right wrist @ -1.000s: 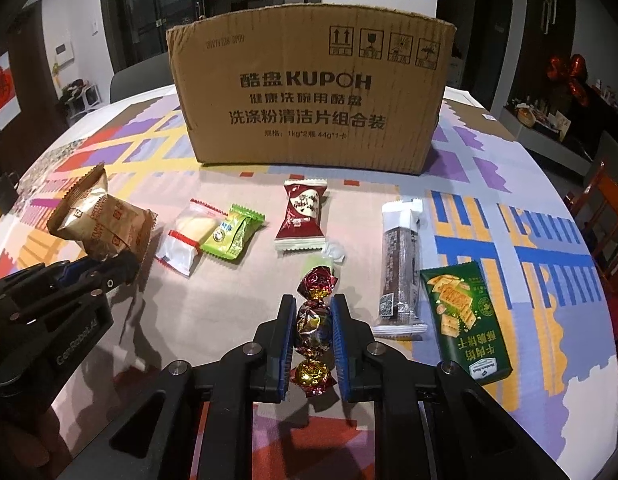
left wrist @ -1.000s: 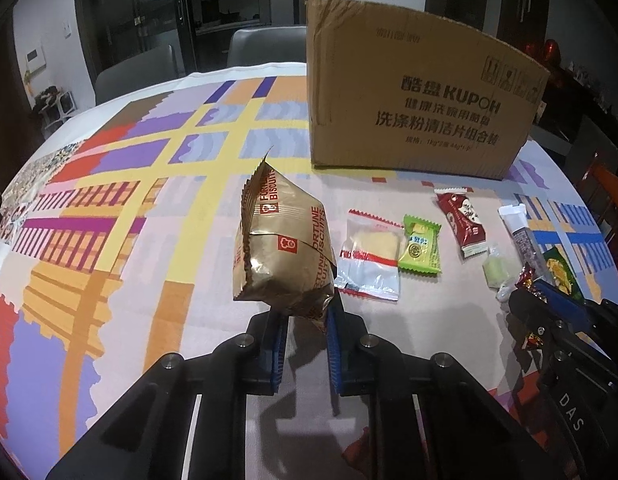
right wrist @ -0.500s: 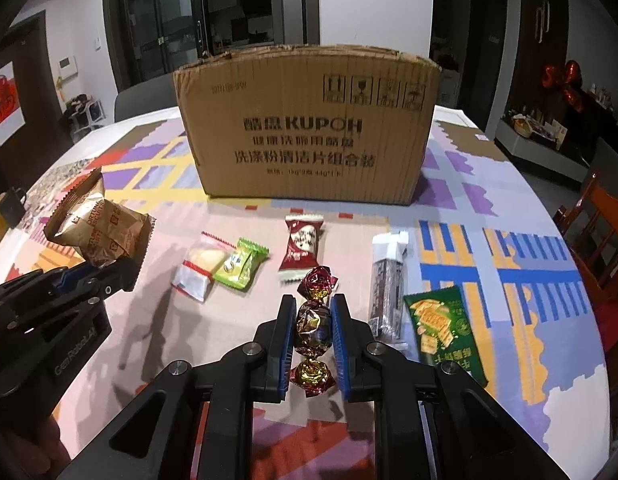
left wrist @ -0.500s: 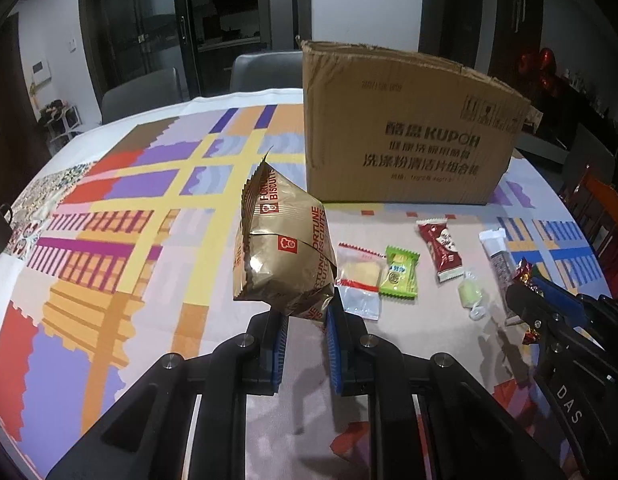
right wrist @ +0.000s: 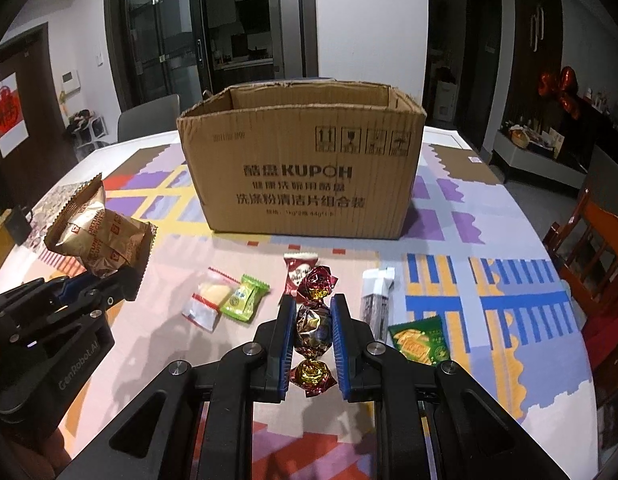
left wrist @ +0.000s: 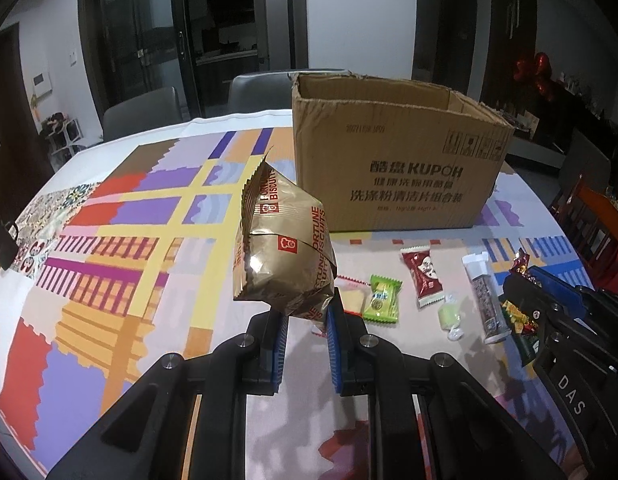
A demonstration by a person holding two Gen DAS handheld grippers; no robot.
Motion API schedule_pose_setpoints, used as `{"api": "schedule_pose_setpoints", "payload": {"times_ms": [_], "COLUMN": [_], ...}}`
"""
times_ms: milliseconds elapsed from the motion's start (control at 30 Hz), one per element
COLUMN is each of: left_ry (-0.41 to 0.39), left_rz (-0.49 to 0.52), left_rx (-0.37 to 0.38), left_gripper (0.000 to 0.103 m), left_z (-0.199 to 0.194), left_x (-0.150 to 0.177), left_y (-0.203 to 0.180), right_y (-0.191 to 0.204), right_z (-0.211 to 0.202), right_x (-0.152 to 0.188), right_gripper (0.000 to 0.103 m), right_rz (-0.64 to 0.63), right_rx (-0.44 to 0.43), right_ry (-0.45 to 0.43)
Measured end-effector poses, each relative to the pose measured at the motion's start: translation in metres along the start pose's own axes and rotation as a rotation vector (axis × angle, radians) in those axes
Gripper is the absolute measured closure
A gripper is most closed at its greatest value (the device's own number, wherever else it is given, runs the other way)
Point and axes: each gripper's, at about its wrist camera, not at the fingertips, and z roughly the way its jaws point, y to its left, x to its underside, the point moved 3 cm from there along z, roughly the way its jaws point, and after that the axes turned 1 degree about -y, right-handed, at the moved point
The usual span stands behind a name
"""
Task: Organize snacks
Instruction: 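Lift the gold pouch and the candies and carry them over the cardboard box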
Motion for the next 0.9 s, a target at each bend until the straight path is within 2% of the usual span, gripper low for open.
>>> {"api": "schedule_pose_setpoints", "payload": {"times_ms": [900], "left_ry": [-0.076], "left_rz": [-0.001], "left_rx": [0.020], "left_gripper": [0.084], "left_z": [-0.018], "left_x": [-0.057], "left_y": [-0.009], "right_y": [-0.015], "right_z": [-0.018], "right_x": [-0.058], "right_gripper": [0.084], "right_rz": [0.017], "right_rx": [0.004], "right_ry": [-0.090]}}
